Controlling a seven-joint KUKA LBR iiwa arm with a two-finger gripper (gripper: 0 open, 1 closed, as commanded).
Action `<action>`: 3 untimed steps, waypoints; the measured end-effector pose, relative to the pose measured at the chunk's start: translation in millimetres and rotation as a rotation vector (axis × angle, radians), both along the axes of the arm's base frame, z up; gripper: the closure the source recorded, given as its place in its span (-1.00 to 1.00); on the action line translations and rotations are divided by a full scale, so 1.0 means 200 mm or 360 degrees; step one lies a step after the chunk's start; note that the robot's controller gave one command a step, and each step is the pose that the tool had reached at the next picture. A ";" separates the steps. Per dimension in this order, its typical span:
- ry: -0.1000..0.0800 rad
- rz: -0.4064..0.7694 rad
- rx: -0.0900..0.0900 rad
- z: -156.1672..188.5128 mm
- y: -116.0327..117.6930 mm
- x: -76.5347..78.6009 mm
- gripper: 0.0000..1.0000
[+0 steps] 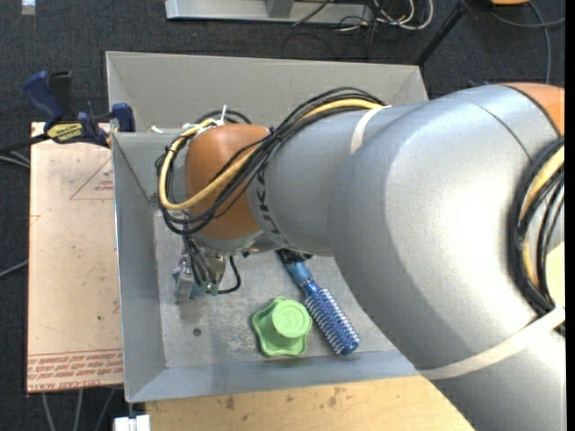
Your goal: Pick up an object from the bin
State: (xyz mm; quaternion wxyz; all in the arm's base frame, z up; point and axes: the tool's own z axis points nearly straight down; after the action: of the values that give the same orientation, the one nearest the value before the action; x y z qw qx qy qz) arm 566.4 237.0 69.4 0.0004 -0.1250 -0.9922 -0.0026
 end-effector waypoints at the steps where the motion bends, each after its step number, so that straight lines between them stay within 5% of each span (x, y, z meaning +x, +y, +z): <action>1: -0.0004 0.0001 -0.0005 0.07 0.00 0.00 1.00; 3: -0.0007 0.0000 -0.0003 0.23 0.00 0.01 1.00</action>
Offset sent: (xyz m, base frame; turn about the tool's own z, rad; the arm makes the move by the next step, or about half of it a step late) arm 0.0001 0.0001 0.0127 0.0000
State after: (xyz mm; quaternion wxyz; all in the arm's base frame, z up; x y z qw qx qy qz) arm 568.7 237.9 115.2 -0.0018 -0.1249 -0.9922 -0.0017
